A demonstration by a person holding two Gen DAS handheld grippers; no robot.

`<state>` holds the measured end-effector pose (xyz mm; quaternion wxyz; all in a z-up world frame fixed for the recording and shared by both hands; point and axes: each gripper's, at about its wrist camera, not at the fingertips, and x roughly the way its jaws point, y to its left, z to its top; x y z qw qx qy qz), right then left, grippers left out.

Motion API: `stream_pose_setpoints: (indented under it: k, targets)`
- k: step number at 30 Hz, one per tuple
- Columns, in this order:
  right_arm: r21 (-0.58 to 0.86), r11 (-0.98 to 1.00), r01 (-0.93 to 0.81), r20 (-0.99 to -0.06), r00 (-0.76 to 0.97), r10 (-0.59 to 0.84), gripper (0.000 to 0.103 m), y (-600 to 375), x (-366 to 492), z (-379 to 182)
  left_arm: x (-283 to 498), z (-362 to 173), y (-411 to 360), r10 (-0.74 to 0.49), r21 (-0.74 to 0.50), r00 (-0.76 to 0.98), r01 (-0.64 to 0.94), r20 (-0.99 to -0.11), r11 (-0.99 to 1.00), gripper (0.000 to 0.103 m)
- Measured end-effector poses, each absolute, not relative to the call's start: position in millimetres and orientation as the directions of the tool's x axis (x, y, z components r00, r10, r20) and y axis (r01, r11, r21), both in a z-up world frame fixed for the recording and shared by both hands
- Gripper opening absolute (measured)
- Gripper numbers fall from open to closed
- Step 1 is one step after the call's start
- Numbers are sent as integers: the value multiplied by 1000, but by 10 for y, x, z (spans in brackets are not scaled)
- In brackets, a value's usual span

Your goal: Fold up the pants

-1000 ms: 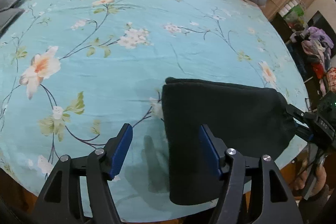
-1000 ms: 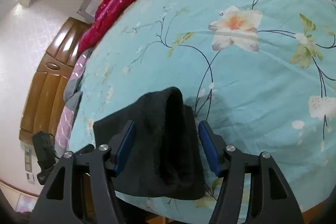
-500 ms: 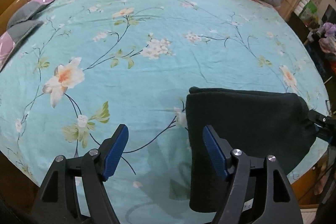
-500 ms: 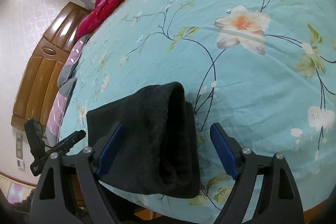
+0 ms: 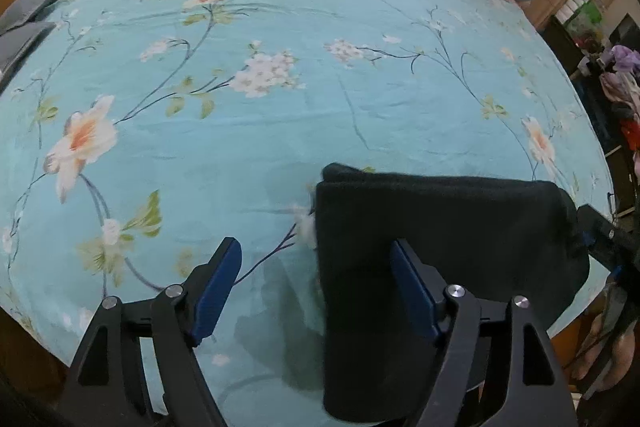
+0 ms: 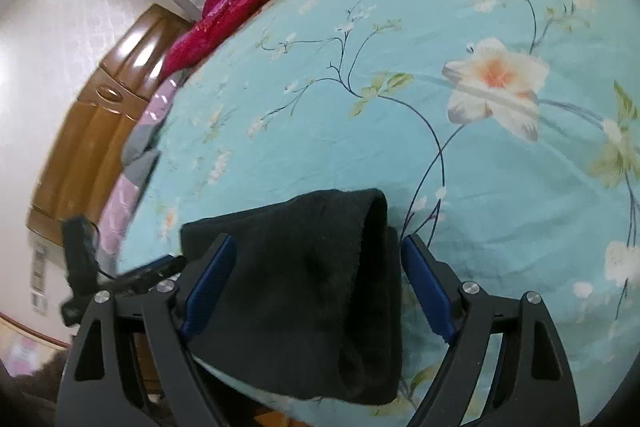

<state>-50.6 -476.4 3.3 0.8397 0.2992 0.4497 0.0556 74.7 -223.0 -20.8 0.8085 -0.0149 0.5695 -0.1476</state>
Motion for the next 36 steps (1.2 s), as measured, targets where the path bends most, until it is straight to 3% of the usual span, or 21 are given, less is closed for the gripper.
stream_pose_setpoints:
  k: [1, 2, 3, 5, 6, 8, 11, 15, 17, 19, 21, 23, 24, 25, 26, 27, 29, 31, 33, 36]
  targets:
    - [548, 821, 161, -720, 592, 364, 79, -4734, -494, 36, 770, -215, -2265, -259, -196, 309, 220, -915, 956, 77]
    - [544, 826, 152, -718, 594, 363, 65, -4707, -482, 38, 779, -216, -2293, -273, -210, 310, 220, -911, 953, 77]
    - [532, 835, 144, -720, 595, 356, 42, -4667, -466, 37, 807, -219, -2331, -294, -230, 309, 226, -905, 947, 75]
    - [475, 870, 137, -758, 565, 325, 34, -4558, -396, 17, 870, -213, -2448, -315, -245, 277, 260, -908, 934, 48]
    - [443, 887, 132, -771, 561, 301, 25, -4510, -375, 41, 873, -185, -2494, -302, -231, 267, 266, -915, 936, 47]
    - [484, 868, 108, -727, 601, 331, 18, -4503, -428, 207, 842, -76, -2477, -321, -245, 291, 268, -901, 932, 47]
    - [516, 853, 78, -668, 659, 344, 18, -4548, -571, 366, 866, -132, -2422, -309, -232, 306, 263, -901, 937, 47]
    - [464, 860, 211, -791, 536, 296, 21, -4606, -529, -91, 862, -235, -2314, -337, -280, 240, 240, -910, 929, 48]
    - [560, 797, 226, -733, 584, 349, 24, -4687, -634, -42, 784, -158, -2242, -356, -302, 215, 248, -909, 920, 48]
    - [644, 734, 213, -665, 631, 400, 34, -4750, -778, 53, 687, -100, -2143, -407, -360, 167, 253, -898, 898, 68]
    - [645, 734, 215, -656, 648, 386, 59, -4745, -951, 95, 560, -135, -2048, -459, -426, 146, 212, -876, 880, 80]
    - [616, 760, 209, -672, 643, 367, 58, -4651, -1056, 50, 480, -295, -2105, -445, -418, 104, 209, -889, 884, 78]
    - [583, 787, 201, -696, 624, 356, 42, -4573, -1072, -6, 473, -384, -2163, -412, -389, 67, 217, -909, 895, 61]
    - [525, 828, 196, -733, 599, 323, 37, -4491, -1068, -52, 471, -436, -2196, -411, -394, 35, 219, -911, 893, 50]
    - [485, 852, 194, -754, 587, 296, 34, -4435, -1075, -52, 453, -441, -2206, -414, -399, 28, 216, -910, 891, 51]
    - [498, 848, 179, -736, 605, 304, 23, -4399, -1112, 12, 448, -417, -2207, -412, -393, 46, 222, -910, 892, 52]
    - [532, 834, 148, -685, 655, 321, 23, -4390, -1207, 175, 434, -414, -2246, -384, -354, 78, 252, -920, 901, 56]
    - [510, 845, 160, -714, 628, 311, 23, -4392, -1215, 77, 423, -519, -2302, -356, -325, 74, 270, -932, 906, 66]
    - [456, 865, 210, -779, 564, 273, 21, -4431, -1191, -206, 430, -526, -2312, -354, -320, 79, 276, -932, 906, 66]
    - [551, 801, 233, -731, 598, 329, 23, -4581, -1241, -191, 437, -368, -2251, -383, -345, 96, 277, -919, 897, 58]
